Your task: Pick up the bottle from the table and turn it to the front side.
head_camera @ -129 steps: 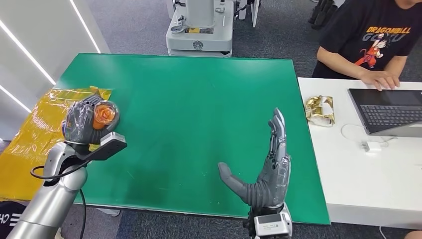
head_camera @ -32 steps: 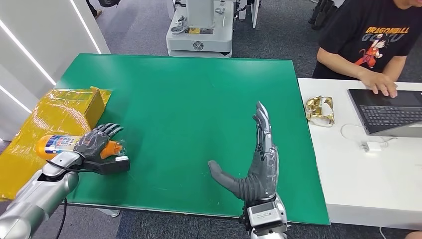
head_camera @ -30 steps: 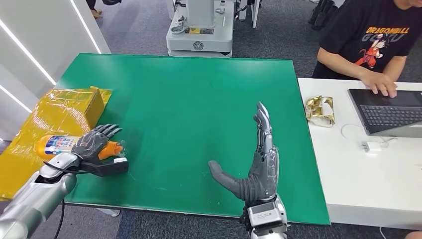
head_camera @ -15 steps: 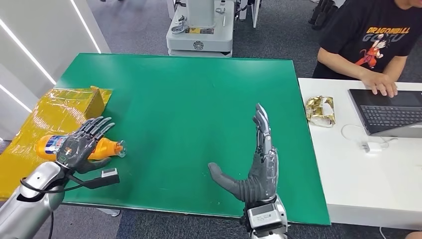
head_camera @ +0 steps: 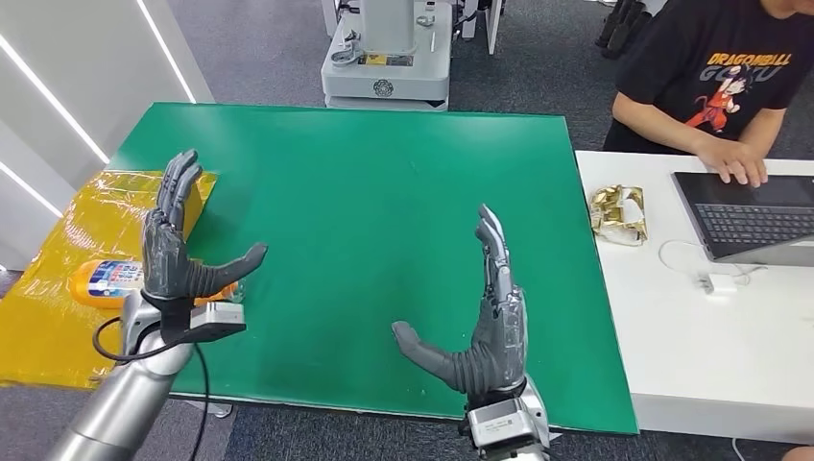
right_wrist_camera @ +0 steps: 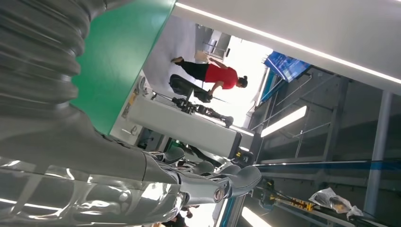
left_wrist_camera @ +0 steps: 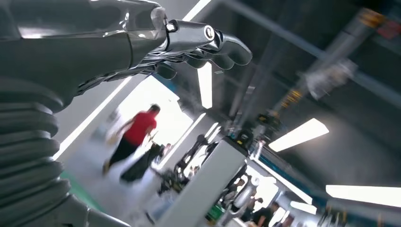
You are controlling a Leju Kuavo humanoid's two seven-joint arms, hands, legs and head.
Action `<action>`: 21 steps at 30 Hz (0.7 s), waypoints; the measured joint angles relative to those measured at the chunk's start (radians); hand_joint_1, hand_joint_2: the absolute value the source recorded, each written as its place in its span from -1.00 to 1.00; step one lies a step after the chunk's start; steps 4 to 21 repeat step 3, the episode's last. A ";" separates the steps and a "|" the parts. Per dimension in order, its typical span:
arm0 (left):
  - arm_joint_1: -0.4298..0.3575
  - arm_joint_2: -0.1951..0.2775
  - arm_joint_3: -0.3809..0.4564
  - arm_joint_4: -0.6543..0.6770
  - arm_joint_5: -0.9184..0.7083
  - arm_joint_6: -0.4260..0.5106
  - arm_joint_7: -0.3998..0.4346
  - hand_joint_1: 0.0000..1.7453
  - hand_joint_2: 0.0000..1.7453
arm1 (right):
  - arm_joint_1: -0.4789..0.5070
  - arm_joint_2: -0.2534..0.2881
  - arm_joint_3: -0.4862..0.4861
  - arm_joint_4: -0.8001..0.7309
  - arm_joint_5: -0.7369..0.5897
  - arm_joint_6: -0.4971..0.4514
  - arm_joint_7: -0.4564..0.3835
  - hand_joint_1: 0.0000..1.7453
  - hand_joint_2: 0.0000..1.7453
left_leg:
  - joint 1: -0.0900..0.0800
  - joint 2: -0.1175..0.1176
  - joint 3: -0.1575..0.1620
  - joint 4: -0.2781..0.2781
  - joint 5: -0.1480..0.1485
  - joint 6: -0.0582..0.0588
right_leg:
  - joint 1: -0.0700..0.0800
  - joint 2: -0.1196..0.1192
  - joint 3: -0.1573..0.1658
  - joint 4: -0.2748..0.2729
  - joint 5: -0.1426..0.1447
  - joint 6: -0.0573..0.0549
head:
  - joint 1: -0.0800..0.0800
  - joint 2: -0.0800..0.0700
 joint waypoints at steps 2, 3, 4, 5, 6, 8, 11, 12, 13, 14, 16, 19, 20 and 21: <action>-0.012 -0.070 -0.017 0.002 0.087 0.039 -0.003 -1.00 1.00 | 0.000 0.000 0.007 0.006 -0.004 -0.015 -0.006 -1.00 1.00 | 0.000 0.000 0.000 0.000 0.000 0.000 | 0.000 0.000 0.000 0.000 0.000 0.000 | 0.000 0.000; -0.015 -0.087 -0.021 0.002 0.103 0.050 -0.003 -1.00 1.00 | 0.000 0.000 0.008 0.008 -0.004 -0.019 -0.007 -1.00 1.00 | 0.000 0.000 0.000 0.000 0.000 0.000 | 0.000 0.000 0.000 0.000 0.000 0.000 | 0.000 0.000; -0.015 -0.087 -0.021 0.002 0.103 0.050 -0.003 -1.00 1.00 | 0.000 0.000 0.008 0.008 -0.004 -0.019 -0.007 -1.00 1.00 | 0.000 0.000 0.000 0.000 0.000 0.000 | 0.000 0.000 0.000 0.000 0.000 0.000 | 0.000 0.000; -0.015 -0.087 -0.021 0.002 0.103 0.050 -0.003 -1.00 1.00 | 0.000 0.000 0.008 0.008 -0.004 -0.019 -0.007 -1.00 1.00 | 0.000 0.000 0.000 0.000 0.000 0.000 | 0.000 0.000 0.000 0.000 0.000 0.000 | 0.000 0.000; -0.015 -0.087 -0.021 0.002 0.103 0.050 -0.003 -1.00 1.00 | 0.000 0.000 0.008 0.008 -0.004 -0.019 -0.007 -1.00 1.00 | 0.000 0.000 0.000 0.000 0.000 0.000 | 0.000 0.000 0.000 0.000 0.000 0.000 | 0.000 0.000; -0.015 -0.087 -0.021 0.002 0.103 0.050 -0.003 -1.00 1.00 | 0.000 0.000 0.008 0.008 -0.004 -0.019 -0.007 -1.00 1.00 | 0.000 0.000 0.000 0.000 0.000 0.000 | 0.000 0.000 0.000 0.000 0.000 0.000 | 0.000 0.000; -0.015 -0.087 -0.021 0.002 0.103 0.050 -0.003 -1.00 1.00 | 0.000 0.000 0.008 0.008 -0.004 -0.019 -0.007 -1.00 1.00 | 0.000 0.000 0.000 0.000 0.000 0.000 | 0.000 0.000 0.000 0.000 0.000 0.000 | 0.000 0.000; -0.015 -0.087 -0.021 0.002 0.103 0.050 -0.003 -1.00 1.00 | 0.000 0.000 0.008 0.008 -0.004 -0.019 -0.007 -1.00 1.00 | 0.000 0.000 0.000 0.000 0.000 0.000 | 0.000 0.000 0.000 0.000 0.000 0.000 | 0.000 0.000; -0.015 -0.087 -0.021 0.002 0.103 0.050 -0.003 -1.00 1.00 | 0.000 0.000 0.008 0.008 -0.004 -0.019 -0.007 -1.00 1.00 | 0.000 0.000 0.000 0.000 0.000 0.000 | 0.000 0.000 0.000 0.000 0.000 0.000 | 0.000 0.000; -0.015 -0.087 -0.021 0.002 0.103 0.050 -0.003 -1.00 1.00 | 0.000 0.000 0.008 0.008 -0.004 -0.019 -0.007 -1.00 1.00 | 0.000 0.000 0.000 0.000 0.000 0.000 | 0.000 0.000 0.000 0.000 0.000 0.000 | 0.000 0.000; -0.015 -0.087 -0.021 0.002 0.103 0.050 -0.003 -1.00 1.00 | 0.000 0.000 0.008 0.008 -0.004 -0.019 -0.007 -1.00 1.00 | 0.000 0.000 0.000 0.000 0.000 0.000 | 0.000 0.000 0.000 0.000 0.000 0.000 | 0.000 0.000; -0.015 -0.087 -0.021 0.002 0.103 0.050 -0.003 -1.00 1.00 | 0.000 0.000 0.008 0.008 -0.004 -0.019 -0.007 -1.00 1.00 | 0.000 0.000 0.000 0.000 0.000 0.000 | 0.000 0.000 0.000 0.000 0.000 0.000 | 0.000 0.000; -0.015 -0.087 -0.021 0.002 0.103 0.050 -0.003 -1.00 1.00 | 0.000 0.000 0.008 0.008 -0.004 -0.019 -0.007 -1.00 1.00 | 0.000 0.000 0.000 0.000 0.000 0.000 | 0.000 0.000 0.000 0.000 0.000 0.000 | 0.000 0.000; -0.015 -0.087 -0.021 0.002 0.103 0.050 -0.003 -1.00 1.00 | 0.000 0.000 0.008 0.008 -0.004 -0.019 -0.007 -1.00 1.00 | 0.000 0.000 0.000 0.000 0.000 0.000 | 0.000 0.000 0.000 0.000 0.000 0.000 | 0.000 0.000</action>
